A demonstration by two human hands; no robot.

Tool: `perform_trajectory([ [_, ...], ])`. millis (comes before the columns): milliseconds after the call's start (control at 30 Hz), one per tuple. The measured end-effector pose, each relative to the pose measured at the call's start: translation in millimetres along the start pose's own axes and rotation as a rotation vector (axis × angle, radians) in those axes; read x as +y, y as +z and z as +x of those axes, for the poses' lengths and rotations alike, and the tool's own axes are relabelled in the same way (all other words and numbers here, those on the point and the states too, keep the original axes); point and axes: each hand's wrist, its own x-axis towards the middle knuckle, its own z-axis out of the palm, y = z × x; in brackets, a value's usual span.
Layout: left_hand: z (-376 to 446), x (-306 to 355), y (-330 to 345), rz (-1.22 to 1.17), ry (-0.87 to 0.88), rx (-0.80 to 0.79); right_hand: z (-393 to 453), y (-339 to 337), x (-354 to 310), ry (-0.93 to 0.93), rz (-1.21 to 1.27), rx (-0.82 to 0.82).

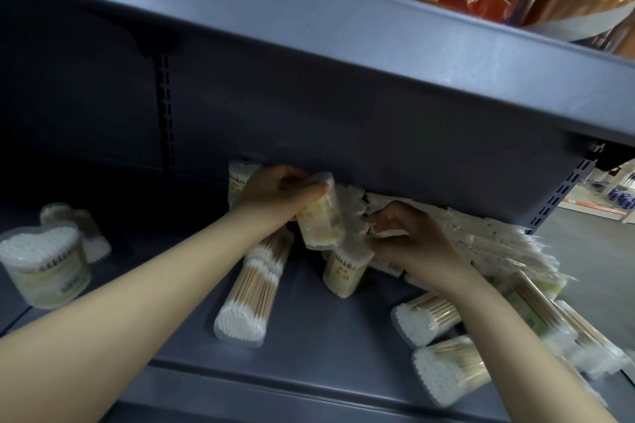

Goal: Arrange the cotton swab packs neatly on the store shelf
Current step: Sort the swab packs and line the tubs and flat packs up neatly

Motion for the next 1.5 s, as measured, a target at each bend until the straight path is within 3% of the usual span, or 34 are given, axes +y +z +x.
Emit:
perform_trajectory([
  [100, 5.4, -1.8, -7.5, 0.232, 0.029, 0.012, 10.1, -8.2, 3.7, -0.022, -0.093, 0.044],
  [233, 14.0, -6.6, -5.1, 0.369, -0.042, -0.032, 25.4, -7.9, 11.3, -0.008, -0.184, 0.041],
  [433, 32.9, -13.3, -1.3, 0.235, -0.166, -0.102, 42.5, -2.2, 20.2, -0.021, -0.270, 0.032],
  [600, 50.1, -15.8, 5.0, 0.277, -0.100, -0.117, 61.1, -1.6, 30.1, -0.057, -0.363, 0.071],
  [867, 61.0, -27.4, 21.4, 0.577, 0.127, -0.130, 78.8, 4.6, 37.1, -0.058, -0.431, 0.041],
  [1267, 82.8, -46.0, 26.8, 0.726, 0.083, -0.193, 82.2, 17.3, 44.0, -0.060, -0.505, -0.118],
  [1500, 94.6, -46.3, 33.6, 0.688, 0.115, -0.210, 80.1, 21.2, 45.7, -0.069, -0.455, -0.076],
])
